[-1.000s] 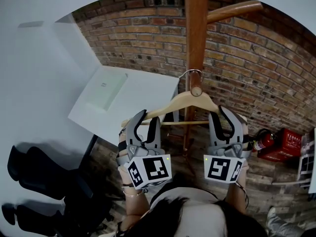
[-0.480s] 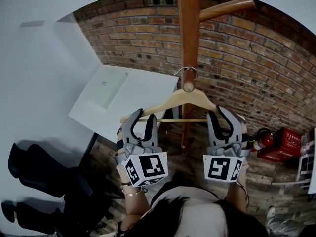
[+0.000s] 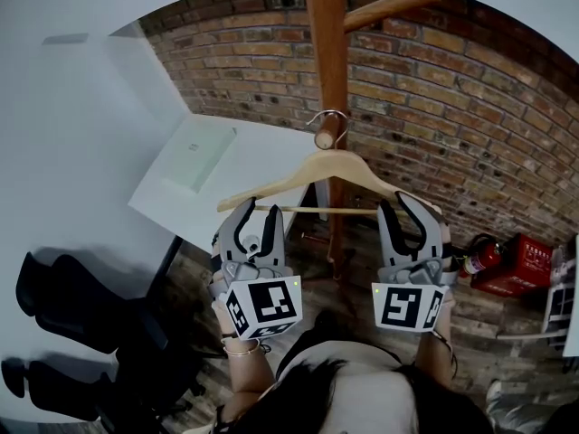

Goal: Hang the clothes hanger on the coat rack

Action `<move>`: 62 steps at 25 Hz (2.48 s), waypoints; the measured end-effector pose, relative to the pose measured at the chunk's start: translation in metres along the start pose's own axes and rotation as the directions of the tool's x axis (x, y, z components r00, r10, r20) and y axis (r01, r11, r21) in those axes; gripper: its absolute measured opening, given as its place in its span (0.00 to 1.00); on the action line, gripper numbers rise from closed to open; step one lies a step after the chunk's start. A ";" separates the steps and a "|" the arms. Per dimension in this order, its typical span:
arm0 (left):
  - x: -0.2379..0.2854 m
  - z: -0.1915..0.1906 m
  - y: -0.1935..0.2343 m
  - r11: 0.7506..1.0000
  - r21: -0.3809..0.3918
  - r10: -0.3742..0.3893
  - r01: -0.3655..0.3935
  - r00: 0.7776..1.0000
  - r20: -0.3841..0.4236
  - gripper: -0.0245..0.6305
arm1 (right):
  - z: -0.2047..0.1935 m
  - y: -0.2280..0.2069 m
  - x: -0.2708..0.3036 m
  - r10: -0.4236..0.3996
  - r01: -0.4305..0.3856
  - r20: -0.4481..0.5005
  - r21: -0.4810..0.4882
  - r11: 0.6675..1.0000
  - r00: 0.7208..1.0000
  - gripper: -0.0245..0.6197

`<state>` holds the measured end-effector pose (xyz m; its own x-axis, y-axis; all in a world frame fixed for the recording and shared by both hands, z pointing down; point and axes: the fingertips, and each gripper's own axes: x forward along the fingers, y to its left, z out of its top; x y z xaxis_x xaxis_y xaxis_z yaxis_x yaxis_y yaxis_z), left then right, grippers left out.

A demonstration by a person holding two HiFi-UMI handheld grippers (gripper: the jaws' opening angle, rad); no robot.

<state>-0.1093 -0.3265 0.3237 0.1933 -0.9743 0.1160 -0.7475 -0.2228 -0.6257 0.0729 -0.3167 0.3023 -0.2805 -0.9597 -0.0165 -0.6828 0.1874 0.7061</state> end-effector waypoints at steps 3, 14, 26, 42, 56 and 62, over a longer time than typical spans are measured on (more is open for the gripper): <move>-0.006 0.002 -0.003 1.000 -0.009 0.007 -0.007 1.000 0.003 0.24 | -0.001 0.001 -0.006 0.007 -0.007 0.004 0.009 1.000 1.000 0.22; -0.027 0.004 -0.018 0.995 -0.096 -0.013 0.014 1.000 0.003 0.23 | -0.001 0.008 -0.024 0.053 -0.055 0.025 0.069 0.996 0.998 0.21; -0.048 0.004 -0.034 0.983 -0.182 -0.026 0.026 1.000 0.002 0.18 | -0.005 0.017 -0.047 0.103 -0.110 0.043 0.249 0.962 0.994 0.17; -0.085 0.032 -0.059 0.967 -0.248 -0.039 0.053 0.997 0.062 0.13 | -0.020 0.021 -0.082 0.128 -0.130 0.028 0.351 0.927 0.991 0.13; -0.111 0.044 -0.086 0.930 -0.359 -0.056 0.085 0.994 0.091 0.08 | -0.026 0.013 -0.108 0.132 -0.150 0.071 0.473 0.868 0.989 0.11; -0.112 0.043 -0.087 0.912 -0.402 -0.045 0.081 0.994 0.098 0.06 | -0.027 0.010 -0.107 0.108 -0.132 0.077 0.516 0.846 0.991 0.10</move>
<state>-0.0383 -0.1969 0.3317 0.2881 -0.9552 0.0675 -0.9217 -0.2957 -0.2509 0.1138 -0.2176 0.3302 -0.4033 -0.9151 0.0056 -0.8890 0.3932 0.2348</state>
